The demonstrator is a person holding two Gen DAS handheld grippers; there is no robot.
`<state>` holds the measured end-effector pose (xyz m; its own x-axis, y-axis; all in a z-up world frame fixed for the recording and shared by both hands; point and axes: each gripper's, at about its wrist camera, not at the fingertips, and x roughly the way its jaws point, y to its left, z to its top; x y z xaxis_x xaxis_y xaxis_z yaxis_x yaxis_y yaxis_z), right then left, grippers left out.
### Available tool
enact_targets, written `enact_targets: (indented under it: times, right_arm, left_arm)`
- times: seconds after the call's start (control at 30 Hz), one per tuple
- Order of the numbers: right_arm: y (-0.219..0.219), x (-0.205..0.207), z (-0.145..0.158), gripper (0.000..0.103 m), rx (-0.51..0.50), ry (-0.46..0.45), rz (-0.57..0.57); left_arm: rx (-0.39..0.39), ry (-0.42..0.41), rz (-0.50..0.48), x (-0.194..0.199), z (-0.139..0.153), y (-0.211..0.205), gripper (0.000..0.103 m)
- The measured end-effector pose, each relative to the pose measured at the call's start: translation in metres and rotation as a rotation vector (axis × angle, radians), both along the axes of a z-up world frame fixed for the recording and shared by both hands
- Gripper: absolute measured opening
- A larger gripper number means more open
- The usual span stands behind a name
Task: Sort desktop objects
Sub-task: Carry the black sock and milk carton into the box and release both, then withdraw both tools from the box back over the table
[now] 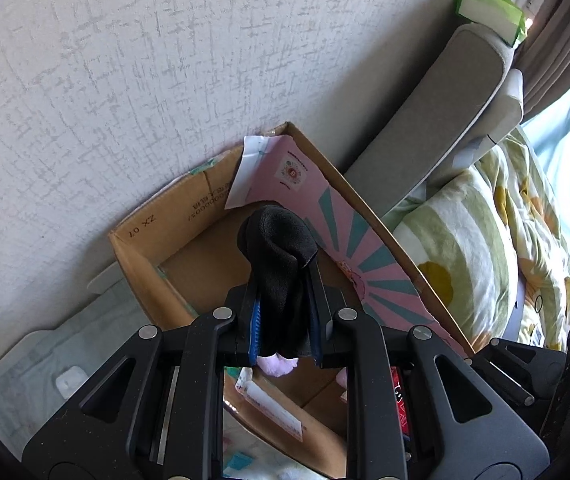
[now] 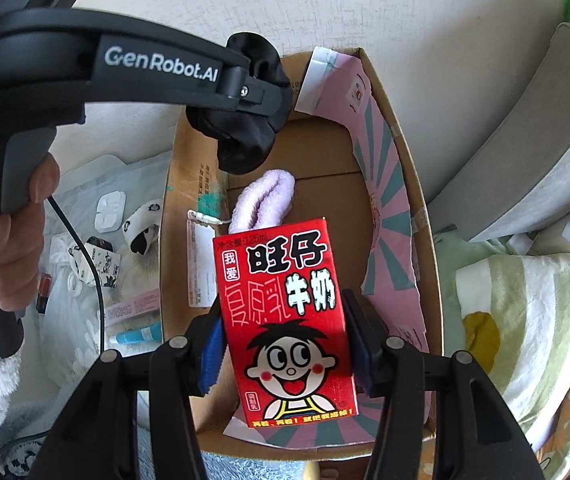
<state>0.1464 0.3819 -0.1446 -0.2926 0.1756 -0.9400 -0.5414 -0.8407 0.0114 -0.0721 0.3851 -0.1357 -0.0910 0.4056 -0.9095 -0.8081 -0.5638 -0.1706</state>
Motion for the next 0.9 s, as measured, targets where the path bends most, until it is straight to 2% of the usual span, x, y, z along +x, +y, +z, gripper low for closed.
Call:
enact_targets:
  times: [0.1, 0.17, 0.2, 0.23, 0.27, 0.3, 0.37, 0.47, 0.9]
  right_arm:
    - [0.003, -0.002, -0.001, 0.049, 0.003, 0.011, -0.008]
    - [0.005, -0.005, -0.003, 0.049, -0.006, 0.02, -0.011]
    - [0.007, -0.007, -0.005, 0.055, -0.011, 0.019, -0.02]
    - [0.009, -0.008, -0.007, 0.06, -0.019, 0.016, -0.031]
    - [0.011, -0.008, -0.008, 0.078, -0.027, 0.021, -0.042]
    - [0.011, -0.007, -0.009, 0.093, -0.029, 0.027, -0.05]
    - [0.012, -0.005, -0.008, 0.103, -0.045, 0.048, -0.044]
    - [0.01, 0.0, -0.004, 0.102, -0.036, 0.079, -0.032]
    - [0.004, 0.006, 0.007, 0.102, 0.043, 0.063, -0.008]
  left_arm:
    - [0.008, 0.012, 0.016, -0.004, 0.002, 0.003, 0.016]
    - [0.006, 0.006, 0.027, -0.007, 0.002, 0.006, 0.023]
    - [-0.01, -0.005, 0.038, -0.009, 0.001, 0.007, 0.043]
    - [-0.024, -0.012, 0.046, -0.01, 0.0, 0.008, 0.089]
    - [-0.016, -0.012, 0.046, -0.01, 0.001, 0.008, 0.102]
    - [0.011, -0.005, 0.047, -0.01, 0.004, 0.006, 0.103]
    - [0.053, -0.013, 0.044, -0.009, 0.008, 0.003, 0.103]
    - [0.059, -0.047, 0.044, -0.011, 0.01, 0.0, 0.103]
    - [0.092, -0.002, 0.078, -0.014, 0.036, -0.033, 0.103]
